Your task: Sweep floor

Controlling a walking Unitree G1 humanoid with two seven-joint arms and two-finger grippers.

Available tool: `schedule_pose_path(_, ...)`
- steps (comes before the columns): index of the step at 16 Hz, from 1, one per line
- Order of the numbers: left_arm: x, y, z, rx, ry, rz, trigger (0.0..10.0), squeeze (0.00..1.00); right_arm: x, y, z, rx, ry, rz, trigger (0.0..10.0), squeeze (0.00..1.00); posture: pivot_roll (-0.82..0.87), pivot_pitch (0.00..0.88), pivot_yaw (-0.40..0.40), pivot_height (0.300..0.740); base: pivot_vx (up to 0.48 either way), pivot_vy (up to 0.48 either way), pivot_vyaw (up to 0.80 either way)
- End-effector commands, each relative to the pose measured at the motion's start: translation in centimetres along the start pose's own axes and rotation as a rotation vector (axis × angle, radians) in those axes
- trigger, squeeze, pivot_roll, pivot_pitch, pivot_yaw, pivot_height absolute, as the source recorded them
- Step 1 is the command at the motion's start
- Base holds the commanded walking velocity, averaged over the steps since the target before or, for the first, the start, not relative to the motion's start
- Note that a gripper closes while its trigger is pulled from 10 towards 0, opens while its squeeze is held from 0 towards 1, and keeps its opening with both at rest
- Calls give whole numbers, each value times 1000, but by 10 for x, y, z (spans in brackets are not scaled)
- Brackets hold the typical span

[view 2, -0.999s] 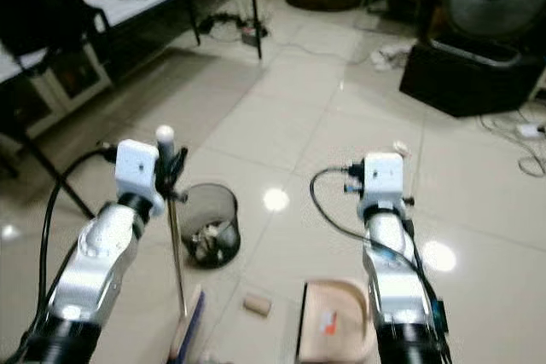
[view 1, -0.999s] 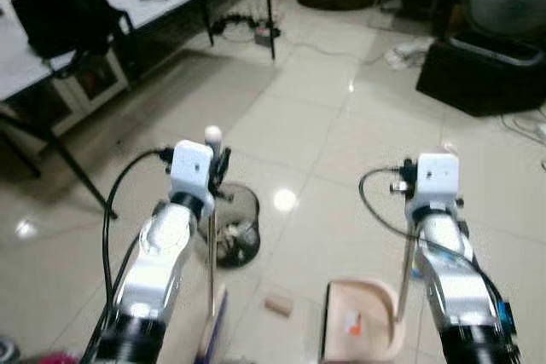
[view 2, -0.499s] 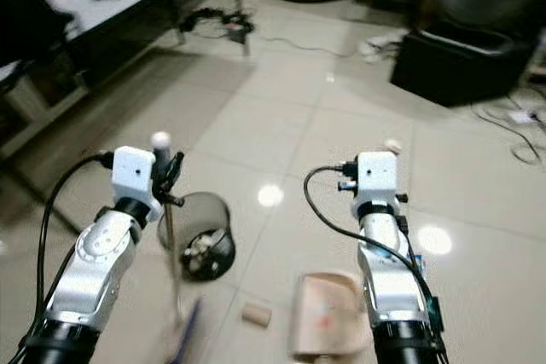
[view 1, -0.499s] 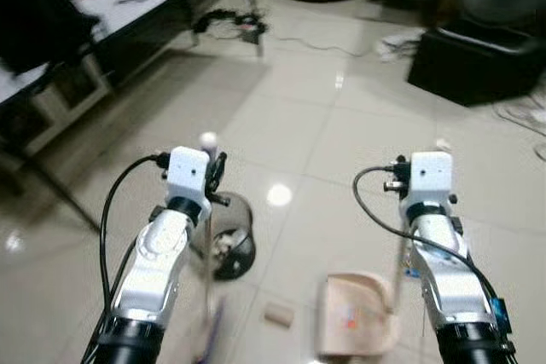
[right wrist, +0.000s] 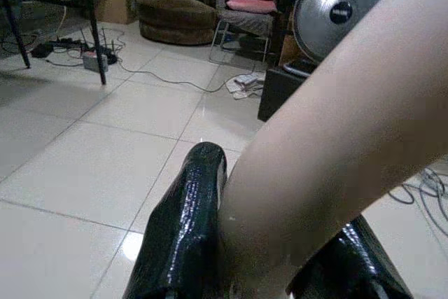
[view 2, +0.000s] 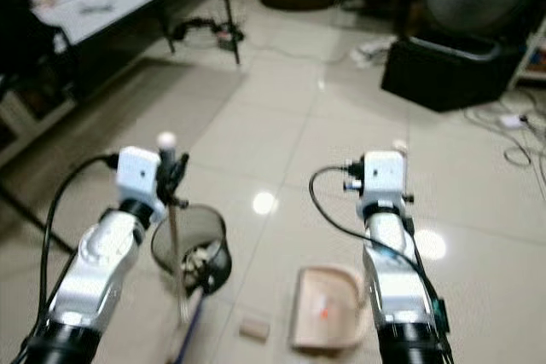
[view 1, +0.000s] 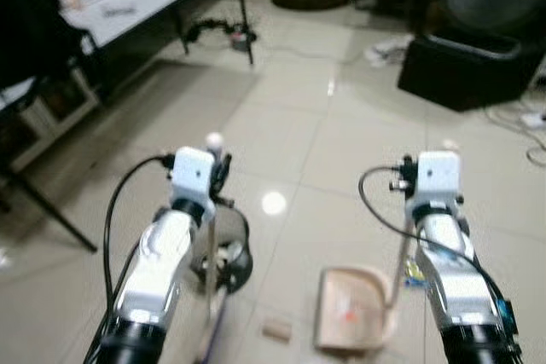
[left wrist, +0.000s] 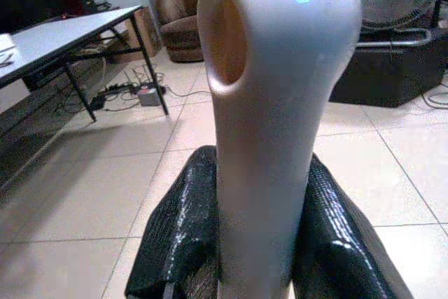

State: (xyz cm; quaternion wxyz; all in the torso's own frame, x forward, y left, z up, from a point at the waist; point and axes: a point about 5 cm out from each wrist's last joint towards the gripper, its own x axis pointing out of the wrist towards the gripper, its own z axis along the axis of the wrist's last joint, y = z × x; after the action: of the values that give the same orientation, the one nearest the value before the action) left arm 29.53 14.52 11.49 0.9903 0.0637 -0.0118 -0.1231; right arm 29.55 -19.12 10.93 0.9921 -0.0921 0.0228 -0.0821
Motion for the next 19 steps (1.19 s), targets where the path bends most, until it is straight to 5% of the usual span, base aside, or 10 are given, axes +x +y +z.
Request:
schedule_pose_path(1, -2, -2, 5, 5, -25, -10, 10000, 0, 3, -8, 9, -36, -48, -19, 10000, 0, -25, 92, 95, 740, 0, 0, 0)
schedule_pose_path(3, -7, 2, -3, 23, -1, 20, 10000, 0, 7, -5, 13, -127, -115, 11, 10000, 0, -29, 132, 89, 740, 0, 0, 0)
schedule_pose_path(6, -9, 12, -5, 18, -71, 155, 10000, 0, 17, -1, 25, -131, -206, 3, 10000, 0, -15, 200, 88, 740, 0, 0, 0)
schedule_pose_path(12, -5, 8, -3, 18, -131, 191, 10000, 0, 28, 3, 24, -133, -275, 58, 10000, 0, 20, 278, 110, 740, 0, 0, 0)
schedule_pose_path(14, -1, 7, -2, 23, -160, 194, 10000, 0, 30, 13, 23, -119, -284, 89, 10000, 0, 25, 296, 107, 740, 0, 0, 0)
schedule_pose_path(19, 20, -14, -6, 26, -164, 87, 10000, 0, 22, 67, 16, -29, -280, 256, 10000, 0, 23, 318, 108, 740, 0, 0, 0)
